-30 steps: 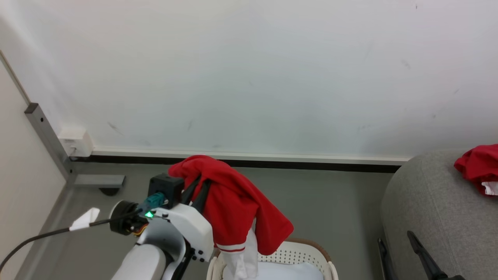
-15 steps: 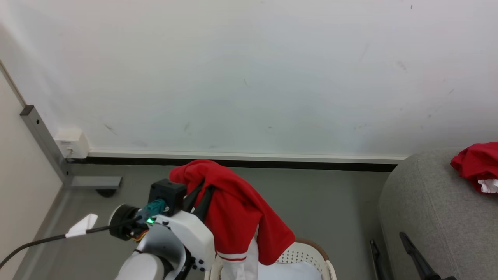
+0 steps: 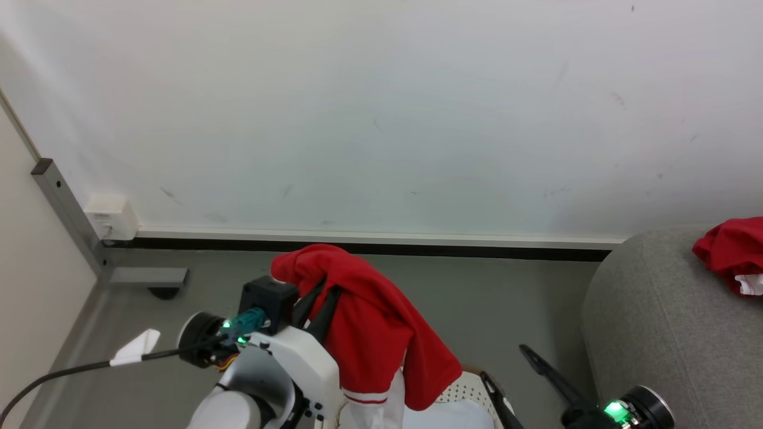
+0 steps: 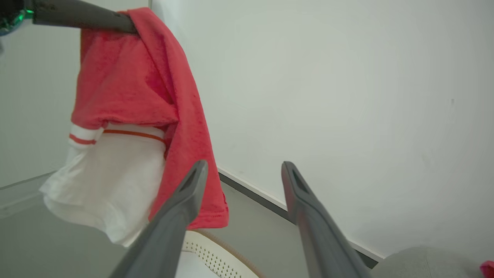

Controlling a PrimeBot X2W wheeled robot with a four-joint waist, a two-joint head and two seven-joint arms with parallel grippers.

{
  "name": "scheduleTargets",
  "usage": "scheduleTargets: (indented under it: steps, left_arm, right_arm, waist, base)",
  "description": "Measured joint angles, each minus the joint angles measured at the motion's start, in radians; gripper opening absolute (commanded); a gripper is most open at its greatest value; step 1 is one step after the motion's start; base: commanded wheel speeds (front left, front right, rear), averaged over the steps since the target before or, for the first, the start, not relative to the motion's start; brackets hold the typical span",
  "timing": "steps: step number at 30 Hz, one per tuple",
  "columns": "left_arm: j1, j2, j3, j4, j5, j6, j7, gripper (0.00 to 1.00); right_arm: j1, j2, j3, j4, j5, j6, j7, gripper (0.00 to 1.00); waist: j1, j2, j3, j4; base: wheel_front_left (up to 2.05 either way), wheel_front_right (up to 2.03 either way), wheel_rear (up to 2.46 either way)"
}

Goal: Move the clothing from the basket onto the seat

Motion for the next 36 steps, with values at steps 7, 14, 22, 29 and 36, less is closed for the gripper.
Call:
scheduleTargets:
  steps: [7,14,22,29,36]
  left_arm:
    - [-0.012,-0.013,-0.032,-0.026,0.0,-0.012,0.005,0.0]
    - [-0.024,-0.02,-0.062,-0.042,0.002,-0.026,0.018,0.0]
    - [-0.027,-0.026,-0.09,-0.053,0.002,-0.035,0.029,0.0]
    - [-0.032,-0.033,-0.104,-0.054,0.001,-0.037,0.03,0.0]
    - [-0.034,-0.032,-0.106,-0.049,-0.001,-0.038,0.029,0.0]
  right_arm:
    - [-0.138,-0.004,0.138,0.12,0.035,0.0,0.0,1.0]
    - [-0.239,0.032,0.221,0.226,0.062,0.0,0.0,1.0]
    - [-0.335,0.075,0.242,0.344,0.062,0.0,0.0,1.0]
    - [-0.38,0.08,0.267,0.411,0.123,0.0,0.0,0.39]
    - [-0.397,0.082,0.336,0.415,0.205,0.0,0.0,0.0]
  waist:
    - [0.0,0.0,0.005,0.026]
    - [0.0,0.0,0.01,0.044]
    - [0.0001,0.0,0.018,0.055]
    - [0.0001,-0.0001,0.024,0.065]
    - [0.0,0.0,0.026,0.062]
  base:
    - [0.0,0.0,0.0]
    - [0.0,0.0,0.0]
    - [0.0,0.0,0.0]
    - [0.0,0.0,0.0]
    - [0.0,0.0,0.0]
